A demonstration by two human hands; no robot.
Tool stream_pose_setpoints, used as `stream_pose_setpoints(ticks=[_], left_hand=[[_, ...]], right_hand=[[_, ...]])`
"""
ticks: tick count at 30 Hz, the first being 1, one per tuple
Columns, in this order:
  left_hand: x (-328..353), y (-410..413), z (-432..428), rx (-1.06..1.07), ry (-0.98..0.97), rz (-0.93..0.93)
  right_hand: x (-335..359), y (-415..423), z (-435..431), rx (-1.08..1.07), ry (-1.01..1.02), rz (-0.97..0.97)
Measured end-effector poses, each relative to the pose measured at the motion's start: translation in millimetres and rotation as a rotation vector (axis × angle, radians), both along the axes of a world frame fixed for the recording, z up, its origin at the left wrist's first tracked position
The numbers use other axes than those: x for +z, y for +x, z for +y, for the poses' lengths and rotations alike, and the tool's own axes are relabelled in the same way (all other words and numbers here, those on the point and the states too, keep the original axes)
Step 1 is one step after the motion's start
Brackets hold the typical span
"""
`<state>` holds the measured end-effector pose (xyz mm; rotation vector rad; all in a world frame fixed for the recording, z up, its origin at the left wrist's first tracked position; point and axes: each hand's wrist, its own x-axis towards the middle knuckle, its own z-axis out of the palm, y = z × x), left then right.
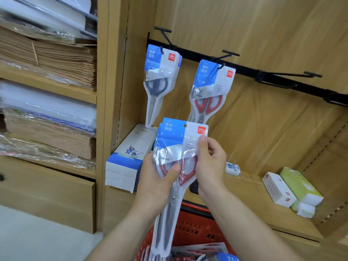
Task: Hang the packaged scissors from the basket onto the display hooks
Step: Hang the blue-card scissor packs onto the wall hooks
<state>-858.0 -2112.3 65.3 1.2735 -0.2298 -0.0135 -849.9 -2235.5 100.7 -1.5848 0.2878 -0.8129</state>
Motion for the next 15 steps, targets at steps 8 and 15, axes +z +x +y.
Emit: stream_pose_setpoints(ticks=[8, 15], left_hand=[[0.6, 7.0, 10.1, -0.024, -0.023, -0.015], [0.7, 15.0, 24.1, 0.031, -0.048, 0.001]], right_hand=[[18.2, 1.3, 0.3, -0.053, -0.157, -0.141], [60.6, 25.4, -28.2, -0.159, -0.204, -0.21]])
